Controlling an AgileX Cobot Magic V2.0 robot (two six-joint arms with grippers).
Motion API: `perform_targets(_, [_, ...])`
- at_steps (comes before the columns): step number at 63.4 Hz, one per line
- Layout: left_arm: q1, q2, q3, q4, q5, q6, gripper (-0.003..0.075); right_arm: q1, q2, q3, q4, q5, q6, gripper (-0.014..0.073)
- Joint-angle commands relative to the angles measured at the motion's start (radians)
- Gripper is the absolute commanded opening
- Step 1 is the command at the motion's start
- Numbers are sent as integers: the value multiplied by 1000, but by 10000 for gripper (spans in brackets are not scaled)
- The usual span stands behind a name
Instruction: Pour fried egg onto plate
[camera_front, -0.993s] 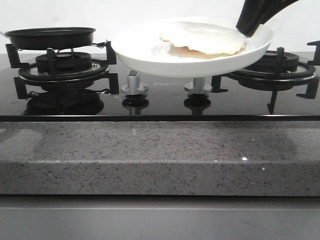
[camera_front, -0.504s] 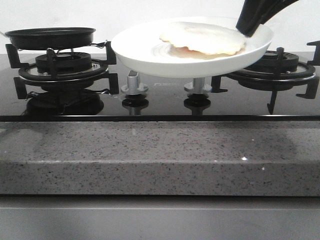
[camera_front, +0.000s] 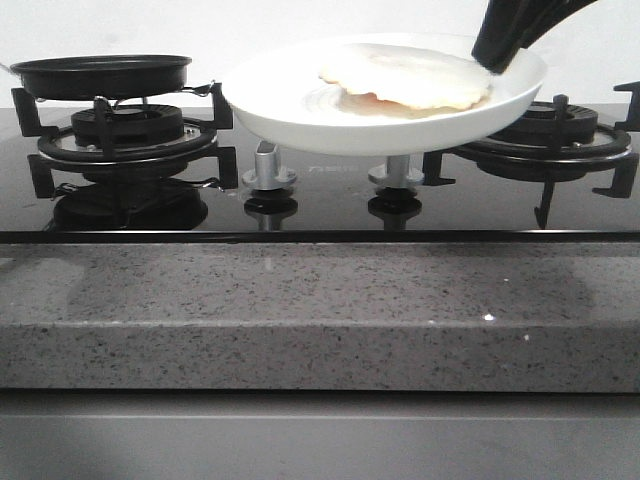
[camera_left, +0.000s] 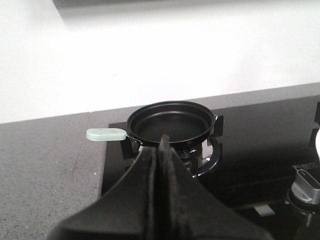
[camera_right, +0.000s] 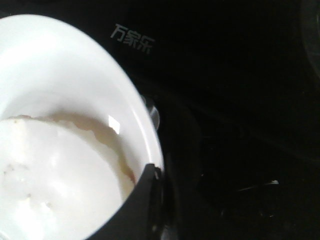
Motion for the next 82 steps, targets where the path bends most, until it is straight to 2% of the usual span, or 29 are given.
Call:
perform_targets(1, [-9, -47, 3, -10, -90, -1, -20, -4, -39, -26, 37, -41, -5, -117])
perform_targets(51, [-9, -65, 10, -10, -88, -1, -20, -5, -14, -44, 42, -64, 11, -117])
perform_targets(67, [-9, -65, 10, -10, -90, -1, -20, -27, 154, -270, 42, -60, 85, -117])
perform_targets(82, [-9, -65, 10, -10, -90, -1, -20, -29, 359, -508, 41, -64, 97, -117])
